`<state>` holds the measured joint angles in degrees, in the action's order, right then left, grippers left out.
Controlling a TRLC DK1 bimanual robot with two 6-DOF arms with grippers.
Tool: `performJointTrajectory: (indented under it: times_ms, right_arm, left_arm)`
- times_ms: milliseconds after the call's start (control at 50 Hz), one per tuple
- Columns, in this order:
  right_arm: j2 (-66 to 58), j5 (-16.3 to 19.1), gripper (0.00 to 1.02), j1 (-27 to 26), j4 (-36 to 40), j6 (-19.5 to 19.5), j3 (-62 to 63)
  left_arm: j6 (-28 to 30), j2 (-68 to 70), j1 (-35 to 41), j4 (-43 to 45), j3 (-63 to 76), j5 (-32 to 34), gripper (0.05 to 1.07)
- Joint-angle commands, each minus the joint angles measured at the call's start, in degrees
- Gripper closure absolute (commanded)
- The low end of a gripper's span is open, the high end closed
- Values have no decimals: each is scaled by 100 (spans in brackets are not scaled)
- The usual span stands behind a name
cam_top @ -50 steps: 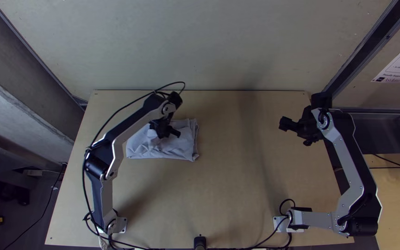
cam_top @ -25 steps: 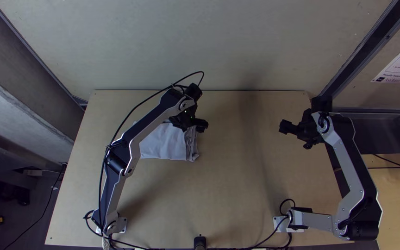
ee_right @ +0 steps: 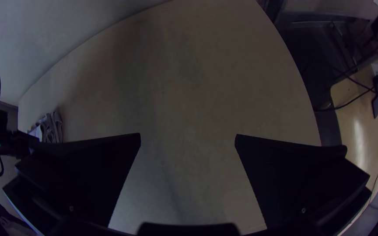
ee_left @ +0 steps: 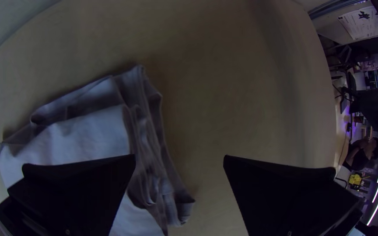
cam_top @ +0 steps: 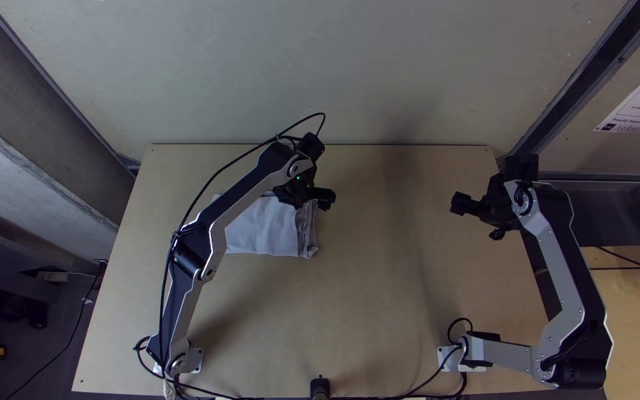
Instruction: Fold the t-shirt
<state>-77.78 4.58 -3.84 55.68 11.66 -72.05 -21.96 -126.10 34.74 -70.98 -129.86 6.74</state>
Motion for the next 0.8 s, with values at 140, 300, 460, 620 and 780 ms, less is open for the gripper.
performJointTrajectory:
  times_ms: [140, 300, 460, 620, 780]
  right_arm:
    - [149, 25, 3, -56, -321, -577, -635]
    - [202, 25, 3, 14, -488, -806, -1241]
    - [237, -221, 3, 252, -690, -797, -1953]
    - [395, -625, 3, 603, -1024, -885, -2428]
    - [799, -669, 4, 885, -1657, -1245, -2401]
  left_arm:
    - [534, 1070, -785, 23, 84, -305, 10]
    - [868, 1747, -1418, 32, 145, -586, 10]
    - [1317, 2459, -2077, 67, 348, -586, 10]
    - [1774, 3259, -2762, 304, 682, -586, 10]
    - [2081, 3953, -3430, 541, 1016, -586, 10]
